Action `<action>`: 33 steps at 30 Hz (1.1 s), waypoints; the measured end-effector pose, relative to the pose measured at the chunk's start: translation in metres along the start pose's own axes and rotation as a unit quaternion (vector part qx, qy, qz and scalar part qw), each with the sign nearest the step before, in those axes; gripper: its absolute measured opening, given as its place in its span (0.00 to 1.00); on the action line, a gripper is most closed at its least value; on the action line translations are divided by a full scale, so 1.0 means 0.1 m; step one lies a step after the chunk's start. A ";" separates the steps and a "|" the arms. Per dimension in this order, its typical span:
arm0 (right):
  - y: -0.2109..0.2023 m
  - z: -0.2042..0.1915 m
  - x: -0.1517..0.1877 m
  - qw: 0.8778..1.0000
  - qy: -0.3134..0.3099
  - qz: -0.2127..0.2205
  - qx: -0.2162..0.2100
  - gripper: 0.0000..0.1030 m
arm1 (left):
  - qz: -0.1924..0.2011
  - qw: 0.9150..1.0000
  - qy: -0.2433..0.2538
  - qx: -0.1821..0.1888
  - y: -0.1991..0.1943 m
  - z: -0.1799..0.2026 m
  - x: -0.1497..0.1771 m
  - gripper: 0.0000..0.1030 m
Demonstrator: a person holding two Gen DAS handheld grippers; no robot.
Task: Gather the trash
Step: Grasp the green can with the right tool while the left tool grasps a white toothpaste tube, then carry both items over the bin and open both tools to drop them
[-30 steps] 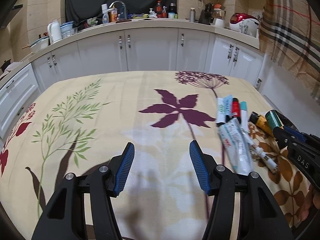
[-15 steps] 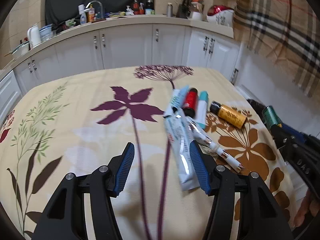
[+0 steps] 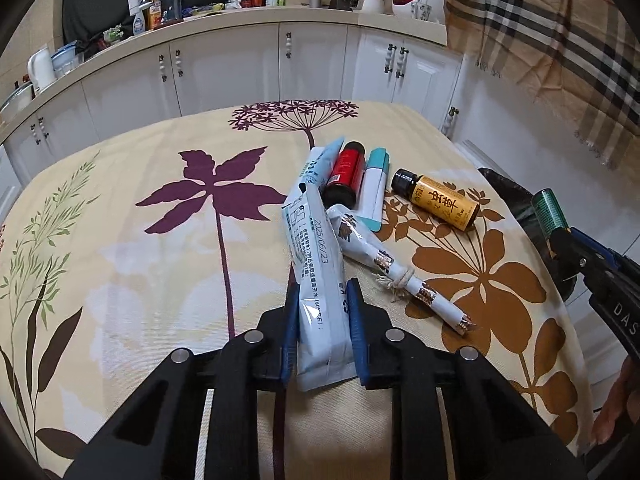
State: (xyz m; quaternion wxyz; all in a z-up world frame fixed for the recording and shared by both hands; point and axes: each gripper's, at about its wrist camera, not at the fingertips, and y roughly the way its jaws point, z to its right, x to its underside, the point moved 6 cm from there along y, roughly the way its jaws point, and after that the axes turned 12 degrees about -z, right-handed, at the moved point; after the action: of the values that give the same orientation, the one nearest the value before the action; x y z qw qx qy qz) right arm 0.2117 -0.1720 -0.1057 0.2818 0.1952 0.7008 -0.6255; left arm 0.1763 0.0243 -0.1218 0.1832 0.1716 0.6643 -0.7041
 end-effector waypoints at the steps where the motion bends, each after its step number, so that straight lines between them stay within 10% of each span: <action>1: -0.01 0.00 0.00 1.000 0.000 0.001 0.000 0.23 | 0.002 1.000 0.000 0.000 -0.01 0.00 0.01 0.23; 19: -0.29 0.48 -0.30 0.996 0.023 0.069 0.054 0.22 | 0.107 0.992 0.064 0.035 -0.50 0.62 -0.51 0.23; 33: -0.15 1.12 -0.50 0.990 0.064 0.084 0.095 0.23 | 0.097 0.984 0.142 0.050 -0.08 1.60 -0.90 0.23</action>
State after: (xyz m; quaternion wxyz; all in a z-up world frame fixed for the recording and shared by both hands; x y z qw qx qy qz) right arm 0.2576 -0.2805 -0.0687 0.2679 0.3188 0.6358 -0.6499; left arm 0.2514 -0.1328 -0.0623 0.1460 0.3426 0.6279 -0.6834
